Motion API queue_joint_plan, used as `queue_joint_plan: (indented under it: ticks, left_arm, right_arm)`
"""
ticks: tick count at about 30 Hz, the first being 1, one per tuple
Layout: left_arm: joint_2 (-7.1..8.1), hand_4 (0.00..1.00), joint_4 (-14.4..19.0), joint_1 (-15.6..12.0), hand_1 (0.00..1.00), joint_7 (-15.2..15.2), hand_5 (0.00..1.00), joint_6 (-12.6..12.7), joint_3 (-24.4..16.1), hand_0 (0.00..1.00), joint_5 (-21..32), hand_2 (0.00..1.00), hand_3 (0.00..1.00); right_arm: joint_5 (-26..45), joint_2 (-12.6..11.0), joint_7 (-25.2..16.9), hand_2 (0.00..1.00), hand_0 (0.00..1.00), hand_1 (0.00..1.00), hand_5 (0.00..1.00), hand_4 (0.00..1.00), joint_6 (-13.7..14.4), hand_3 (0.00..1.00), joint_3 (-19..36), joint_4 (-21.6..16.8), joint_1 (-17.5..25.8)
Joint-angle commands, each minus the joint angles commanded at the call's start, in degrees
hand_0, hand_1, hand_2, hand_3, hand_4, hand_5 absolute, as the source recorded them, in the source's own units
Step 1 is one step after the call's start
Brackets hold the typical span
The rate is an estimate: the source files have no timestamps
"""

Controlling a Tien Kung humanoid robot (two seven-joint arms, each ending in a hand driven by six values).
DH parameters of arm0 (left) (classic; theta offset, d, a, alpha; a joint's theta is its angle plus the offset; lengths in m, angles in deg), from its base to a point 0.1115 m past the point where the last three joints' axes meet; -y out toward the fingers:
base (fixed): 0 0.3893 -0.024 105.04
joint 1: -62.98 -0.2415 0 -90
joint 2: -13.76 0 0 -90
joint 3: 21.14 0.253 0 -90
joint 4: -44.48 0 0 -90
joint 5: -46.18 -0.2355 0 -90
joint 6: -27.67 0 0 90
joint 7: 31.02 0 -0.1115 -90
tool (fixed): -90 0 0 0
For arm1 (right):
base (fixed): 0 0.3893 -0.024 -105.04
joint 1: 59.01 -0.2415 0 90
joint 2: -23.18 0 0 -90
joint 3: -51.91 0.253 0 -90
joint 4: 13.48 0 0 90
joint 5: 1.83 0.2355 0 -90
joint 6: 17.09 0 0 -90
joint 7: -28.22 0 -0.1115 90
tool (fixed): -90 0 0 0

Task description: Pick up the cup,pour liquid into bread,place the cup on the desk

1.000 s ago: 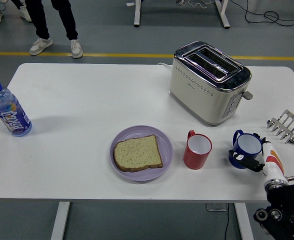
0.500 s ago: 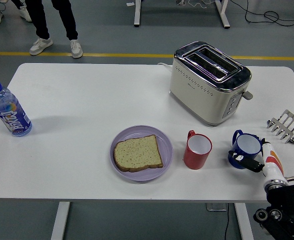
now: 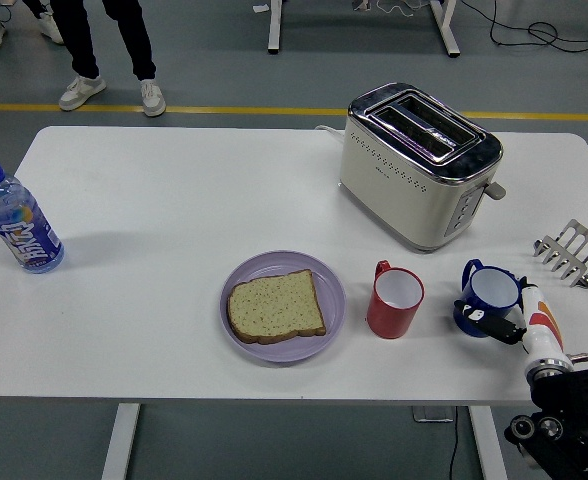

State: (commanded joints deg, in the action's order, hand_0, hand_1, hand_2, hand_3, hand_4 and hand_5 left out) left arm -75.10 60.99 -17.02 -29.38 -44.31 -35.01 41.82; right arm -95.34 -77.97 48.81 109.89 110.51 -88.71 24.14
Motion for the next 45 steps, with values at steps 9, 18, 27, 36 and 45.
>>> queue_joint_plan:
  ticks: [9,18,27,36,45]
  left_arm:
    - [0.01,0.254,0.0,0.1,0.699,-0.1,0.998,0.0,0.2,0.688,0.4,0.702,0.556]
    - [-0.01,0.254,0.0,0.1,0.698,-0.1,0.998,0.0,0.2,0.687,0.5,0.703,0.555]
    - [0.01,0.254,0.0,0.2,0.697,-0.2,0.998,0.0,0.3,0.686,0.7,0.702,0.554]
    - [0.01,0.254,0.0,0.2,0.696,-0.1,0.998,0.0,0.3,0.685,0.7,0.701,0.554]
    - [0.01,0.255,0.0,0.2,0.697,-0.1,0.998,0.0,0.3,0.685,0.6,0.701,0.553]
  right_arm:
    - [1.8,0.3,-0.7,0.825,0.839,0.719,0.412,0.968,0.0,0.836,0.4,0.6,-0.6]
    - [2.0,0.3,-0.7,0.795,0.825,0.695,0.379,0.951,0.0,0.811,0.3,0.8,-0.7]
    - [2.3,0.3,-1.0,0.730,0.743,0.630,0.357,0.928,0.0,0.761,0.2,0.8,-0.7]
    - [2.8,0.3,-1.6,0.671,0.690,0.583,0.352,0.904,0.0,0.727,0.2,0.7,-0.7]
    - [3.2,0.3,-1.9,0.590,0.583,0.516,0.322,0.862,0.0,0.648,0.4,0.9,-0.7]
